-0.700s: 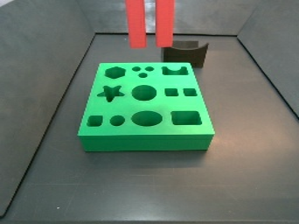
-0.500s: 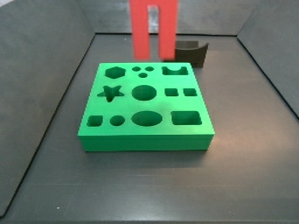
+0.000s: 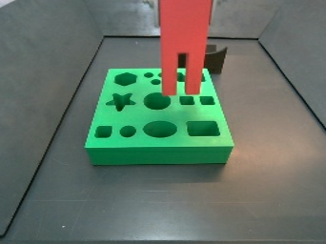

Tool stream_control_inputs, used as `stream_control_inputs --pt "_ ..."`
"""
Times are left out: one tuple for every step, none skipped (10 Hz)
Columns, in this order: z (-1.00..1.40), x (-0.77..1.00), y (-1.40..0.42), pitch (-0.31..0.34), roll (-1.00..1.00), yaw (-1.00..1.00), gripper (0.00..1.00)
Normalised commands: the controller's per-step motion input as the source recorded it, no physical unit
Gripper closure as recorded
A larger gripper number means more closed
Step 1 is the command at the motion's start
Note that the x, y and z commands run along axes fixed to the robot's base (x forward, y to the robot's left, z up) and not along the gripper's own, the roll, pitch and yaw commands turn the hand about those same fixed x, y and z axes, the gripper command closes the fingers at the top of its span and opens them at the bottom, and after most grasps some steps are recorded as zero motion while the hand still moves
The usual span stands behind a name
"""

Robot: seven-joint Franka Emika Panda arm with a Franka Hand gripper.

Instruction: Insert the double-square object.

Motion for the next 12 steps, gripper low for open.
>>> stream_control_inputs --pt "-0.38 0.47 0.08 0.083 0.09 0.0 1.0" --pt "-0.39 0.49 0.09 0.07 0.08 0.0 1.0" --pt "-0.39 0.52 0.09 0.067 0.07 0.0 1.0" --pt "-0.38 0.52 0.1 0.083 0.07 0.0 1.0" --pt "-0.35 0.55 0.09 0.09 0.07 0.0 1.0" --pt "-0.37 0.58 0.09 0.063 0.05 0.0 1.0" --pt "-0.36 0.59 0.1 0.023 0.02 0.0 1.0" --pt "-0.35 0.47 0.11 0.0 0.06 0.0 1.0" --pt "-0.37 0.31 0.13 0.0 0.08 0.01 1.0" --pt "-0.43 0.17 0.05 -0.011 0.05 0.0 1.0" --pt "-0.44 0.0 0.0 -0.131 0.0 -0.06 1.0" --pt "-0.44 0.0 -0.02 -0.156 0.0 -0.11 1.0"
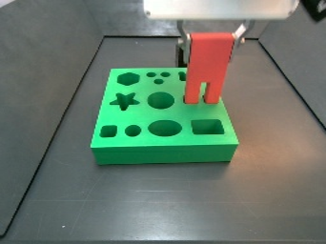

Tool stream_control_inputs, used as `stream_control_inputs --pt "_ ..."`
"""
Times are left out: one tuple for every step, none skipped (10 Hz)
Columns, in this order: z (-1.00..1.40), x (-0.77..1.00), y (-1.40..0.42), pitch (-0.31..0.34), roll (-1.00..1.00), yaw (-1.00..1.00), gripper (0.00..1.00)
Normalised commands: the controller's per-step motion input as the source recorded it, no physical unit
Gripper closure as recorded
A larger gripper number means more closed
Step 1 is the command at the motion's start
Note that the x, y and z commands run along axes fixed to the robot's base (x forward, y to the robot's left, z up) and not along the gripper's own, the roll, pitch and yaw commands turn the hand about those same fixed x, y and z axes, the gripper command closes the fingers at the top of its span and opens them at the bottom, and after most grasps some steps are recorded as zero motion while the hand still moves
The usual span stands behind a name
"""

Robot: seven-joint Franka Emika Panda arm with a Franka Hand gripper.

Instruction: Insert the double-square object.

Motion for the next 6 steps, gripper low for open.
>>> stream_control_inputs --pt "-0.42 0.0 -0.02 -0.139 0.0 -0.07 1.0" --pt "-0.37 0.01 0.0 -0.084 0.0 0.0 1.0" --pt "-0.27 0.01 0.0 -0.039 0.04 0.0 1.0" --pt "-0.06 0.0 0.0 -0.003 -0.01 -0.03 1.0" --pt "0.0 0.0 0.01 0.0 -0.03 0.0 1.0" --pt "0.0 0.0 0.0 0.0 0.0 0.0 1.0"
